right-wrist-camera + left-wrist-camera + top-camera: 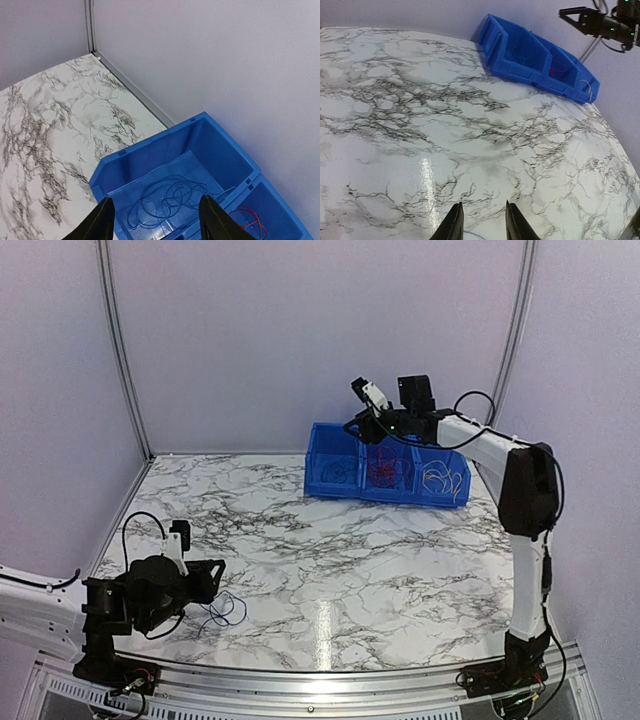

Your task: Untangle the cables

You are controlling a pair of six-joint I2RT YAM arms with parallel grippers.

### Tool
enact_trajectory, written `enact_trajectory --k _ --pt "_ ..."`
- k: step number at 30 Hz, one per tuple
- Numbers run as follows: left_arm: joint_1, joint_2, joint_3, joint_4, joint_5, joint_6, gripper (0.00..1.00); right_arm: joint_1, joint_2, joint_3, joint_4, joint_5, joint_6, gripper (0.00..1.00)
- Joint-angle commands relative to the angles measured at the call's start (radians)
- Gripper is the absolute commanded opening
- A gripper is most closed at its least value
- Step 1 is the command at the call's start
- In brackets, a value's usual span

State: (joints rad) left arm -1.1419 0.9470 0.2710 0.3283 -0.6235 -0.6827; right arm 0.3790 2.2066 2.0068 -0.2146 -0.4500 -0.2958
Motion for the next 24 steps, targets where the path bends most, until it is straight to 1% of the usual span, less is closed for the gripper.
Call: enact_trajectory --k 1,3,4,6,8,10,14,16,18,21,24 --pt "-0.004 -0.03 0.07 -0.374 -0.13 -0.24 0.32 -0.002 -0.262 -0.249 0.105 -0.063 0.034 0.59" --pt "-0.004 -0.045 0.08 -0.477 -0.134 -0.322 0.32 0.001 -0.379 -0.392 0.148 -0.082 0.035 0.59" --pt "-0.004 -0.054 0.077 -0.503 -0.125 -0.351 0.32 0.003 -0.421 -0.45 0.16 -0.095 0.034 0.59" --pt "-0.002 -0.077 0.057 -0.517 -0.086 -0.387 0.32 0.01 -0.49 -0.555 0.171 -0.127 0.033 0.59" --pt "-0.002 -0.095 0.041 -0.503 -0.037 -0.386 0.32 0.016 -0.541 -0.637 0.166 -0.166 0.035 0.59" --pt "-0.003 -0.109 0.037 -0.492 0.026 -0.345 0.32 0.019 -0.579 -0.697 0.162 -0.206 0.037 0.59" --pt "-0.004 -0.147 0.034 -0.47 0.153 -0.213 0.36 0.02 -0.624 -0.777 0.156 -0.272 0.014 0.58" --pt "-0.004 -0.163 0.032 -0.47 0.191 -0.162 0.36 0.019 -0.635 -0.801 0.159 -0.274 -0.002 0.58" --pt "-0.004 -0.167 0.029 -0.474 0.199 -0.127 0.36 0.018 -0.64 -0.815 0.159 -0.277 -0.012 0.58" --pt "-0.004 -0.128 0.046 -0.487 0.205 -0.09 0.36 0.018 -0.638 -0.824 0.158 -0.304 -0.011 0.58" --pt "-0.004 -0.027 0.088 -0.515 0.22 -0.045 0.35 0.018 -0.632 -0.83 0.16 -0.325 -0.009 0.58"
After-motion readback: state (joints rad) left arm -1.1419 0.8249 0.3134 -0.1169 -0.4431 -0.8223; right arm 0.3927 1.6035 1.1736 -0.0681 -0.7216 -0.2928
